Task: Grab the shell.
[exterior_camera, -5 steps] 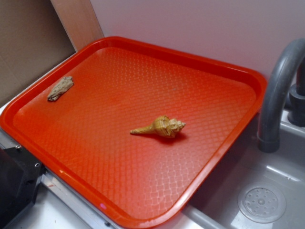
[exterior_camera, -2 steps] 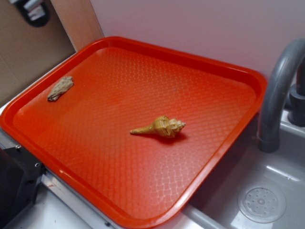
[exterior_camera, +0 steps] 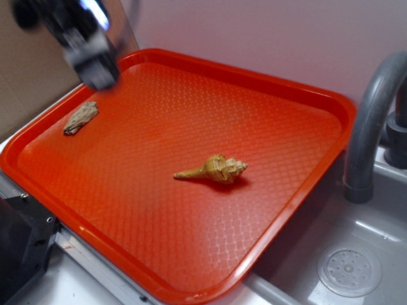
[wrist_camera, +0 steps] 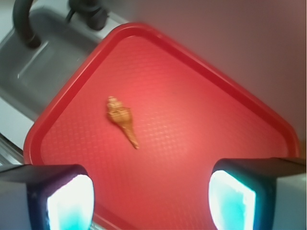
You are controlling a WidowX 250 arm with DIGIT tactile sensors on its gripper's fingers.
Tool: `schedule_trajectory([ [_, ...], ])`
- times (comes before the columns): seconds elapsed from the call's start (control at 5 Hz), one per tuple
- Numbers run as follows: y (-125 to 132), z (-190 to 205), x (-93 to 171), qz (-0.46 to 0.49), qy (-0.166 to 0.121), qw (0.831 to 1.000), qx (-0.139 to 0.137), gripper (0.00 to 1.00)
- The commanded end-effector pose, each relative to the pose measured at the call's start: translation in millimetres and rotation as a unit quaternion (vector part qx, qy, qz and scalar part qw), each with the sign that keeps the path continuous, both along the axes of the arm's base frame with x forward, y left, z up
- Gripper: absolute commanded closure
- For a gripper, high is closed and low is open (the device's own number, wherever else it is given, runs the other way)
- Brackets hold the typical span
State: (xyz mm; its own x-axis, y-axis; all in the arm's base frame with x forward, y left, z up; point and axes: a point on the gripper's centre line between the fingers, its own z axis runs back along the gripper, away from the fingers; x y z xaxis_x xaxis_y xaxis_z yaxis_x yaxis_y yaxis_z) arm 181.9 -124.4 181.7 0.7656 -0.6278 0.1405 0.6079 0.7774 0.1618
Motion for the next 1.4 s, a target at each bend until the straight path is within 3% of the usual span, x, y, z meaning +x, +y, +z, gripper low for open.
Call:
schedule_trajectory([
  [0.0, -29.1, -46.2, 9.9, 0.009, 0.032, 0.999, 0.020, 0.00],
  [0.2, -22.8, -66.4, 29.7, 0.026, 0.047, 0.998, 0.028, 0.00],
  [0.4, -11.6, -98.7, 45.5, 0.028, 0.083, 0.996, 0.022, 0.00],
  [0.6, -22.6, -136.4, 48.4, -0.033, 0.122, 0.991, -0.043, 0.00],
  [1.0, -48.0, -167.8, 36.4, -0.103, 0.152, 0.982, -0.039, 0.00],
  [1.2, -45.4, -168.0, 39.5, -0.108, 0.159, 0.981, -0.035, 1.00],
])
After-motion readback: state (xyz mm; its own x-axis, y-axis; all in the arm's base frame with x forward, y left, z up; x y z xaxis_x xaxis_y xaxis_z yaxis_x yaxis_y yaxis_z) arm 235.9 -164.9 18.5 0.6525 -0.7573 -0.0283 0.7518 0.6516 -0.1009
